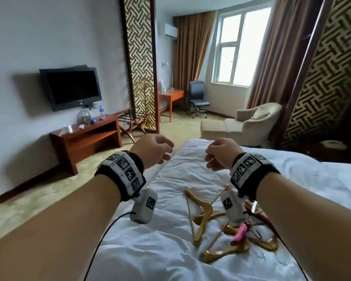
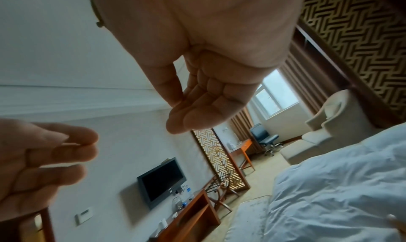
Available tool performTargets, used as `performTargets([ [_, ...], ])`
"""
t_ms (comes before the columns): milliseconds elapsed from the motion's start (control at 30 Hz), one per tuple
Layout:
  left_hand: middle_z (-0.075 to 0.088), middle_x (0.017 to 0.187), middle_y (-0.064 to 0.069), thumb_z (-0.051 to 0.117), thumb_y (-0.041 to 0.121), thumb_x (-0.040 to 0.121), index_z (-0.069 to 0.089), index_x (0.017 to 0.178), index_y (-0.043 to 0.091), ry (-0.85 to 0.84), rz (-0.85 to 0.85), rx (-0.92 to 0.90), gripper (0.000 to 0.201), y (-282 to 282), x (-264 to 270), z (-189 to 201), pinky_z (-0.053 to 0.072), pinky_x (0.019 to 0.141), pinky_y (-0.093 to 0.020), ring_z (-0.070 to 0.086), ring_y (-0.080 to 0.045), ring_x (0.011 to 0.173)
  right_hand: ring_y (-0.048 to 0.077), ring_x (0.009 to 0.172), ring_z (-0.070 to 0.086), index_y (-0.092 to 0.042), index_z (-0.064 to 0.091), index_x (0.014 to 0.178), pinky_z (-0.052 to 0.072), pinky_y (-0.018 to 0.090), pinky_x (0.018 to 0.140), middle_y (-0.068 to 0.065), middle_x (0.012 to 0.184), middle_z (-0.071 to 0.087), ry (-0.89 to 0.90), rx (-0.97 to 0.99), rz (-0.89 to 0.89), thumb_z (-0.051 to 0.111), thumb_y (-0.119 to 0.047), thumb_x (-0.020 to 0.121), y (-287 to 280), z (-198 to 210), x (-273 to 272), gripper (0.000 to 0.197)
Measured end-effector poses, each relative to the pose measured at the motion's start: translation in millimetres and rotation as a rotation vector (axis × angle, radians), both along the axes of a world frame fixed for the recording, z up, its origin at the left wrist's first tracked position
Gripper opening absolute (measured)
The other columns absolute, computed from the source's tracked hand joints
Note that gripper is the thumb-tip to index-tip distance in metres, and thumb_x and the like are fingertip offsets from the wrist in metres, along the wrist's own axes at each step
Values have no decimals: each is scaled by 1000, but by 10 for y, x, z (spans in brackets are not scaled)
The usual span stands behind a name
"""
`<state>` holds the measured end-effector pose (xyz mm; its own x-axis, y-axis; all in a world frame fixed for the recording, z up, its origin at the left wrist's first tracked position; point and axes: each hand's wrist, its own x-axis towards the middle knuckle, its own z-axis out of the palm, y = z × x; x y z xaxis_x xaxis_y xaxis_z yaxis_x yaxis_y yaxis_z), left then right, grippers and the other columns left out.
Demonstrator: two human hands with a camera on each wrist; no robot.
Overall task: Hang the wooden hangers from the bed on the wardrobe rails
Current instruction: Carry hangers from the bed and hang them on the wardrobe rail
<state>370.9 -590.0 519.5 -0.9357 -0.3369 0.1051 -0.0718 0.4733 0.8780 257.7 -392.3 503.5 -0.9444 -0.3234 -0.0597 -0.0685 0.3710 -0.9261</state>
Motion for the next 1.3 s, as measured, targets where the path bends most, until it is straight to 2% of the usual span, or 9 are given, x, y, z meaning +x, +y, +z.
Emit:
performTargets([
  [267, 76, 94, -6, 59, 9, 94, 74, 93, 13, -110, -142, 140, 15, 38, -519, -581, 61, 80, -38, 76, -22, 84, 26, 55, 67, -4, 62, 92, 57, 35, 56, 14, 72, 69, -46, 27, -162, 56, -5, 92, 200, -333, -77, 6],
  [367, 76, 95, -9, 60, 6, 93, 74, 95, 9, -158, -166, 187, 15, 83, -772, -813, 60, 81, -40, 75, -23, 82, 26, 56, 68, -5, 61, 89, 58, 38, 59, 15, 74, 70, -83, 38, -197, 57, -5, 92, 268, -596, -225, 5],
  [533, 75, 95, -10, 59, 4, 93, 72, 97, 8, -250, -194, 245, 15, 96, -1222, -1297, 59, 77, -38, 74, -26, 83, 30, 56, 68, -3, 63, 89, 59, 46, 64, 14, 66, 70, -192, 51, -265, 59, -5, 89, 390, -1222, -696, 5],
  [700, 71, 91, -14, 56, 0, 93, 71, 101, 3, -377, -110, 369, 17, 88, -1749, -1958, 53, 62, -28, 69, -24, 75, 27, 51, 63, -3, 61, 88, 52, 32, 51, 16, 69, 67, -349, 47, -300, 56, -5, 91, 512, -1995, -1298, 6],
  [833, 68, 87, -11, 54, 0, 94, 67, 95, 8, -510, -9, 457, 16, 141, -2212, -2595, 51, 62, -30, 66, -23, 72, 26, 49, 60, -2, 59, 93, 49, 29, 44, 20, 73, 63, -504, 53, -314, 54, -4, 92, 677, -2628, -1723, 5],
  [1033, 67, 85, -12, 53, 0, 94, 64, 102, 6, -690, 62, 541, 15, 319, -2760, -3419, 50, 54, -26, 64, -21, 64, 20, 43, 49, -2, 52, 83, 36, 24, 48, 16, 61, 53, -708, 96, -348, 46, 2, 93, 869, -3490, -2221, 12],
  [1133, 65, 82, -11, 53, -1, 94, 63, 100, 7, -760, 86, 551, 15, 406, -2974, -3763, 49, 48, -23, 63, -19, 62, 23, 48, 54, -3, 53, 82, 41, 27, 51, 16, 64, 56, -753, 123, -399, 47, 0, 94, 972, -3834, -2448, 13],
  [1200, 64, 83, -10, 52, 2, 95, 63, 99, 9, -808, 92, 568, 14, 492, -3039, -3919, 48, 51, -25, 63, -18, 60, 24, 51, 56, -5, 55, 83, 44, 30, 52, 16, 69, 58, -776, 132, -447, 49, -1, 92, 1047, -3980, -2525, 12],
  [1300, 64, 84, -9, 50, 5, 98, 63, 101, 10, -890, 54, 566, 14, 688, -3239, -4191, 49, 53, -25, 62, -19, 61, 22, 52, 54, -8, 56, 84, 42, 25, 44, 13, 67, 58, -843, 155, -508, 47, -2, 90, 1214, -4247, -2660, 12],
])
